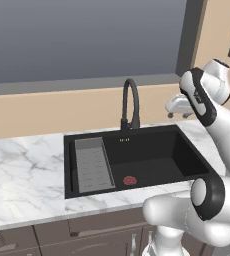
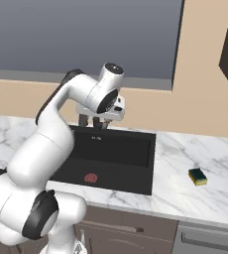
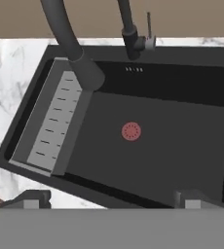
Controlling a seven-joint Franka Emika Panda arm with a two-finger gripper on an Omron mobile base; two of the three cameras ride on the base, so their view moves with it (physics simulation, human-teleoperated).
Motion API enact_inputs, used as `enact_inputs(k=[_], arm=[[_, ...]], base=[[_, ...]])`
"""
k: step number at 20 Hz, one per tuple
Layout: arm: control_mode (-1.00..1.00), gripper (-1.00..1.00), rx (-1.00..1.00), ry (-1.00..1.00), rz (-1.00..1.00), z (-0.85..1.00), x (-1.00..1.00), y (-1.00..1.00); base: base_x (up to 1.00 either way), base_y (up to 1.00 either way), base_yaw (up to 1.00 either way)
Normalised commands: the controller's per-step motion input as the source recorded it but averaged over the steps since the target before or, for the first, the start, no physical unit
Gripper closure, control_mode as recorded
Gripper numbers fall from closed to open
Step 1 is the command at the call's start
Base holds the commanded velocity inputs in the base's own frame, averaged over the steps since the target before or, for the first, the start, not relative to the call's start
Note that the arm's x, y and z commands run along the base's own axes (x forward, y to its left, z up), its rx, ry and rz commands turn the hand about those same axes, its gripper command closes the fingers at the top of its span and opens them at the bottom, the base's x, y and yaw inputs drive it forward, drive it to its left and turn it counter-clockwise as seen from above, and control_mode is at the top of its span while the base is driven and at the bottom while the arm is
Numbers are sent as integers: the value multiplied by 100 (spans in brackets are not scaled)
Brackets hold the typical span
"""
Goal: Soak the sponge with water for a few seconds and then drop it inside the sink.
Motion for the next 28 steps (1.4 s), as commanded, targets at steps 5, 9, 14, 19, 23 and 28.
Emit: enact_inputs(k=[5, 9, 14, 19, 23, 28], arm=[[-100, -100, 0, -10, 9, -16, 8, 0], [-100, -100, 0, -11, 2, -19, 1, 0], [-100, -100, 0, -11, 0, -19, 1, 0], [-100, -100, 0, -8, 0, -9, 0, 0], [-100, -100, 0, -7, 0, -13, 2, 0], [-100, -100, 1, -8, 0, -14, 15, 0]], base=[[0, 0, 0], [0, 0, 0], [0, 0, 0], [0, 0, 0], [0, 0, 0], [0, 0, 0]])
